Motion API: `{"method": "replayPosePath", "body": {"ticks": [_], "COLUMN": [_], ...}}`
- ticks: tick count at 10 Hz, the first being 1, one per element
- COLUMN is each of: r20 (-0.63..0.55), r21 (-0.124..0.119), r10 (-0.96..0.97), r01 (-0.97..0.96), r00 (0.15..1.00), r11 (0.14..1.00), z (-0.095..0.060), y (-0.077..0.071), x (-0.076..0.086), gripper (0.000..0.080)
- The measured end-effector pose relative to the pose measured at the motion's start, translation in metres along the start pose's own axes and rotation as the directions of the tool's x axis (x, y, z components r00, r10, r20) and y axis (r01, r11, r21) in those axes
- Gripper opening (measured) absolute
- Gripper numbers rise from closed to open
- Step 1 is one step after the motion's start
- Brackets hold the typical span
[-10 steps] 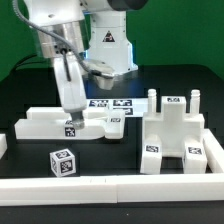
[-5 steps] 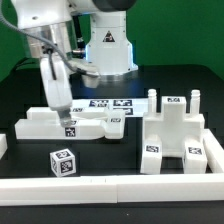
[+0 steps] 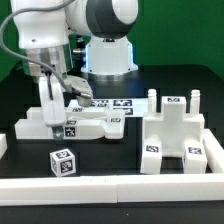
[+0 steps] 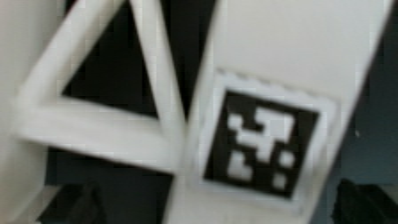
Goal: Assemble chair
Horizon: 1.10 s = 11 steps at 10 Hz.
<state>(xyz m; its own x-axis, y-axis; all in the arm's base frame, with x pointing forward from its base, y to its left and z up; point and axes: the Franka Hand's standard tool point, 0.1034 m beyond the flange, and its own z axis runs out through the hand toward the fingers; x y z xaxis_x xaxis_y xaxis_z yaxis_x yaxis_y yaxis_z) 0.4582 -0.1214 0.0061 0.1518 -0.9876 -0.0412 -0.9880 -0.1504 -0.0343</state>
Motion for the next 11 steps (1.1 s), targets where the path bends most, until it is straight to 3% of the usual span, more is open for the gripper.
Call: {"method": "replayPosePath", "body": {"ticks": [1,2,3,4,5,7,8,9,11], "r20": [0.003,0.004,0.004,0.004,0.003,0.010,0.049,0.062,0.082], "r21": [-0.001,-0.001,-0.002,-0.002,-0.001,-0.008,-0.031,-0.012,0.049], "r10": [0.020,0.012,0.013,0.013,0.012,0.002,-0.074,-0.169,-0.390], "r01": [-0.020,-0.012,-0.013,-0.013,-0.012,-0.002,0.075,0.170,0.387], "r00": [1.000,1.000,1.000,1.000,1.000,1.000,0.996,0.984,0.917], "r11": [1.000,1.000,1.000,1.000,1.000,1.000,0.997,0.985,0.921], "z": [0.001,0.001,0.001,0.001,0.001,0.001,-0.008,-0.029,-0.066], "y": [-0.001,-0.001,-0.001,-0.001,-0.001,-0.002,-0.015,-0.036,-0.054], "x": [-0.004,-0.005,-0.005,-0.005,-0.005,-0.006,-0.016,-0.025,-0.038], "gripper": [0.0649,0.0522,0.0522,0.0371,0.0314,0.0314,0.0314,0.0314,0.0314]}}
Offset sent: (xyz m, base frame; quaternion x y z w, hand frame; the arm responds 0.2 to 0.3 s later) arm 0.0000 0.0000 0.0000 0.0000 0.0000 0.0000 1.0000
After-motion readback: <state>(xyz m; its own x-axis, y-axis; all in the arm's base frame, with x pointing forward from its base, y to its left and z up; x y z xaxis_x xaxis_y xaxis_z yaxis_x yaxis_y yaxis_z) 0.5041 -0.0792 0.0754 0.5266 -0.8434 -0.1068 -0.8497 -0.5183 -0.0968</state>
